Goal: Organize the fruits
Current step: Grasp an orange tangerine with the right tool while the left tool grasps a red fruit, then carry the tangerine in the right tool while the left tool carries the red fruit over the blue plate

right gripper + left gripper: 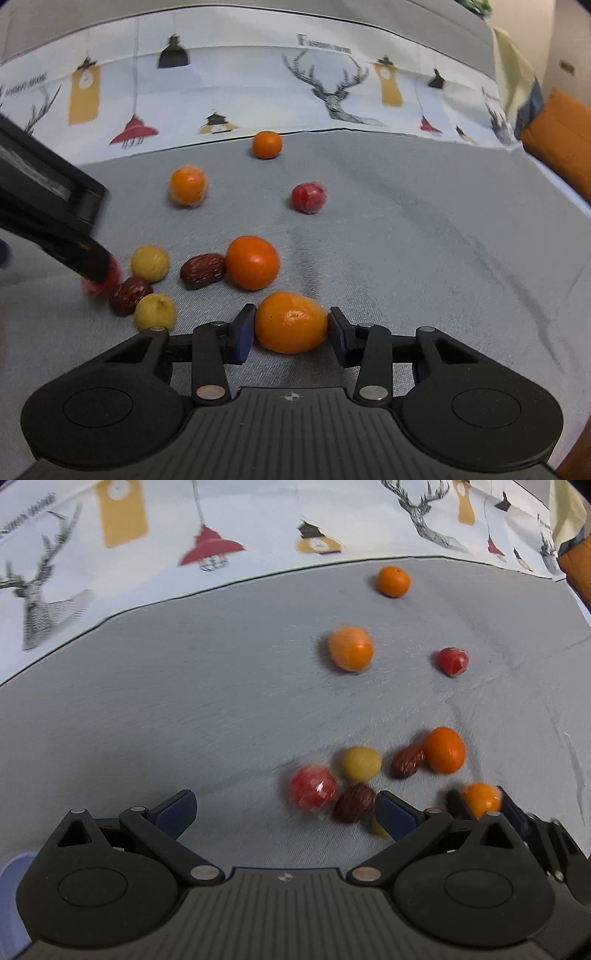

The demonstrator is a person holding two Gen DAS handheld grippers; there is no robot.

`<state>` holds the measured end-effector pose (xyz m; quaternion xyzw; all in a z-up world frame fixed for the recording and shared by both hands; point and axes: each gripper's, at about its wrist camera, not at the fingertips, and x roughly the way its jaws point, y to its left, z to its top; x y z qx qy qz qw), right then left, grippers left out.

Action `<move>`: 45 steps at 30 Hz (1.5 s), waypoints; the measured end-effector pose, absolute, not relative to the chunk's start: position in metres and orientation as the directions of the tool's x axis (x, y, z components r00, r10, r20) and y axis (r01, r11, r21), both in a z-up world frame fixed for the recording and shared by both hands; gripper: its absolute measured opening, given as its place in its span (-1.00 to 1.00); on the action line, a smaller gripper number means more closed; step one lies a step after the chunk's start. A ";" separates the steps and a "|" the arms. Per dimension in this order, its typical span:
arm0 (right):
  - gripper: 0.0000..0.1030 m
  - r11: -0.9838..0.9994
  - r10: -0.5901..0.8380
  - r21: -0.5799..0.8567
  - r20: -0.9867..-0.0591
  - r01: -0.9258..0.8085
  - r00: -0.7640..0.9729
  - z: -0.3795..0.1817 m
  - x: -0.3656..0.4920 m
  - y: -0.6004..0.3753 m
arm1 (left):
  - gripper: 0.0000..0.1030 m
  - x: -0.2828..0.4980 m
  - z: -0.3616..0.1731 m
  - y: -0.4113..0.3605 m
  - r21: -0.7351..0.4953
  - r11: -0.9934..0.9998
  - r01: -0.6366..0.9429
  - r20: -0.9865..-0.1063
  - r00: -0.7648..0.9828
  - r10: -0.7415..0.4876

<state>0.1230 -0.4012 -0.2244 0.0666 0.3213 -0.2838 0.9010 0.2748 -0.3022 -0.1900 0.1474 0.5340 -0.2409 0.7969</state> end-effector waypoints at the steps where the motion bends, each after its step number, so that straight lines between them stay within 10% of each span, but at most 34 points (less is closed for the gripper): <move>1: -0.16 0.820 -0.485 -0.070 -0.614 0.569 0.623 -0.225 0.123 -0.402 | 0.98 0.277 -0.194 -0.306 -0.022 0.837 0.546 -0.923 0.311 -0.227; 6: -0.15 0.788 -0.530 -0.092 -0.604 0.608 0.595 -0.228 0.124 -0.406 | 0.40 0.288 -0.202 -0.307 -0.121 0.832 0.541 -0.910 0.274 -0.310; 8: -0.17 0.788 -0.536 -0.102 -0.600 0.608 0.594 -0.229 0.125 -0.405 | -0.42 0.297 -0.202 -0.305 -0.160 0.836 0.525 -0.913 0.243 -0.327; 24: -0.18 0.790 -0.546 -0.118 -0.584 0.602 0.601 -0.227 0.124 -0.396 | -0.37 0.297 -0.202 -0.245 -0.183 0.880 0.437 -0.935 0.200 -0.293; 28: -0.16 0.788 -0.547 -0.119 -0.586 0.604 0.598 -0.228 0.125 -0.396 | 0.16 0.296 -0.202 -0.244 -0.192 0.873 0.449 -0.935 0.186 -0.302; 30: -0.15 0.787 -0.548 -0.119 -0.587 0.606 0.596 -0.228 0.126 -0.396 | 0.03 0.292 -0.201 -0.246 -0.171 0.868 0.466 -0.935 0.201 -0.292; 31: -0.15 0.786 -0.549 -0.120 -0.587 0.606 0.595 -0.228 0.127 -0.396 | -0.39 0.291 -0.202 -0.245 -0.161 0.866 0.474 -0.933 0.211 -0.290; 45: -0.19 0.783 -0.538 0.057 -0.437 0.619 0.721 -0.108 0.010 -0.368 | -0.39 0.171 -0.064 -0.149 -0.144 0.897 0.419 -0.892 0.337 -0.301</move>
